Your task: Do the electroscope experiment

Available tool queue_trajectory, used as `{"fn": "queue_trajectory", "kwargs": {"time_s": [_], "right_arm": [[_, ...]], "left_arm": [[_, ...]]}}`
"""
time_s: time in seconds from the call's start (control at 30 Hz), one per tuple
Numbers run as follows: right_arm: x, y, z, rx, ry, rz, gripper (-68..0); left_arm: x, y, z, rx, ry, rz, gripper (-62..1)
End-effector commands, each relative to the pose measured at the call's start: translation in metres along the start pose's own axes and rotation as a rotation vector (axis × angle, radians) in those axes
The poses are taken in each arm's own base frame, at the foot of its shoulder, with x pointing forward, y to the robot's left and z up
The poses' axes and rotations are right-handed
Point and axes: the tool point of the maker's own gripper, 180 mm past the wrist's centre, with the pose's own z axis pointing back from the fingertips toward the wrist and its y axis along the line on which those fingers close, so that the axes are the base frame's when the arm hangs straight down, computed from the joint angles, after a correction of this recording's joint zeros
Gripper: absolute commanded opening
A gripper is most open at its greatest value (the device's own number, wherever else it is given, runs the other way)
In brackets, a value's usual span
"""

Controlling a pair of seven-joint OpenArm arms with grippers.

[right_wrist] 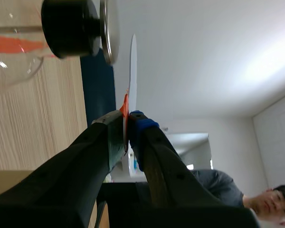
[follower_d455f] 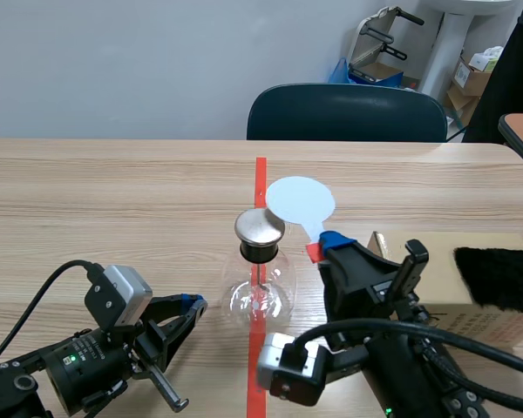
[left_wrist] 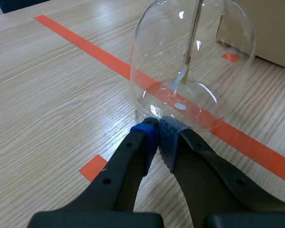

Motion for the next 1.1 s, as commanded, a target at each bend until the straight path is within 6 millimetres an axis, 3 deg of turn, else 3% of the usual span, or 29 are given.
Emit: {"fn": "queue_trajectory", "kwargs": {"time_s": [0.0, 0.47, 1.07], "right_arm": [[-0.009, -0.012, -0.004, -0.041, 0.037, 0.004, -65.8], [-0.062, -0.012, 0.006, -0.042, 0.338, -0.001, -65.8], [-0.074, -0.011, 0.011, -0.042, 0.409, -0.003, -65.8]], "left_arm": [[0.009, 0.002, -0.004, -0.001, -0.031, -0.005, -57.7], [0.008, 0.002, -0.004, -0.001, -0.025, -0.005, -57.7], [0.008, 0.002, -0.004, -0.001, -0.026, -0.005, -57.7]]}}
